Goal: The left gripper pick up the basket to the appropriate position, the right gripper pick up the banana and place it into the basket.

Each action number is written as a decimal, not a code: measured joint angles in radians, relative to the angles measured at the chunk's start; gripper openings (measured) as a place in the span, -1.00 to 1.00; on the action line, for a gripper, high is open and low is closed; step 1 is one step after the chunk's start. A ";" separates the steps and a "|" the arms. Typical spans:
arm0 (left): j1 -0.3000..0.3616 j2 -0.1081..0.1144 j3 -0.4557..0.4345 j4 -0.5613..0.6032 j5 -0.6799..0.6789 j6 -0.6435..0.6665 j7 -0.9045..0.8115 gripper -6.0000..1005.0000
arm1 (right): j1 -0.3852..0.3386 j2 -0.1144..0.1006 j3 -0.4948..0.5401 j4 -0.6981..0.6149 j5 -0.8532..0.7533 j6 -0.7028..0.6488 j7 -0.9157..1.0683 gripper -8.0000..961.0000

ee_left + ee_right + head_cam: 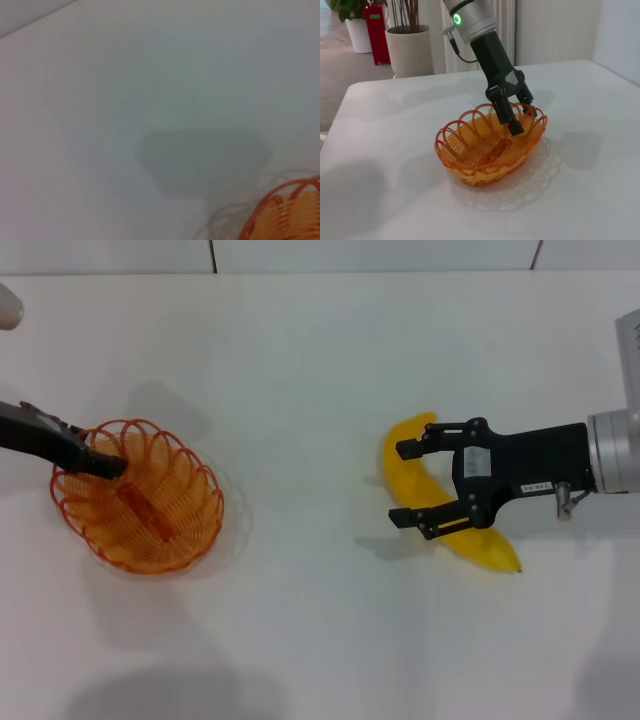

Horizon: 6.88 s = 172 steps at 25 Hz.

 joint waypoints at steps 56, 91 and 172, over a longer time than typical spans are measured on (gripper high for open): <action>0.071 -0.006 -0.009 -0.235 -0.533 -0.248 0.010 -0.81 | 0.014 0.002 -0.010 0.018 -0.002 0.022 0.002 0.83; 0.149 -0.012 0.137 -0.074 -0.582 -0.273 0.090 0.02 | 0.016 0.003 -0.002 0.026 0.018 0.046 -0.009 0.83; 0.532 0.001 0.158 -0.103 -1.118 0.085 0.808 0.02 | -0.057 0.011 -0.472 -0.678 -0.240 0.185 0.816 0.03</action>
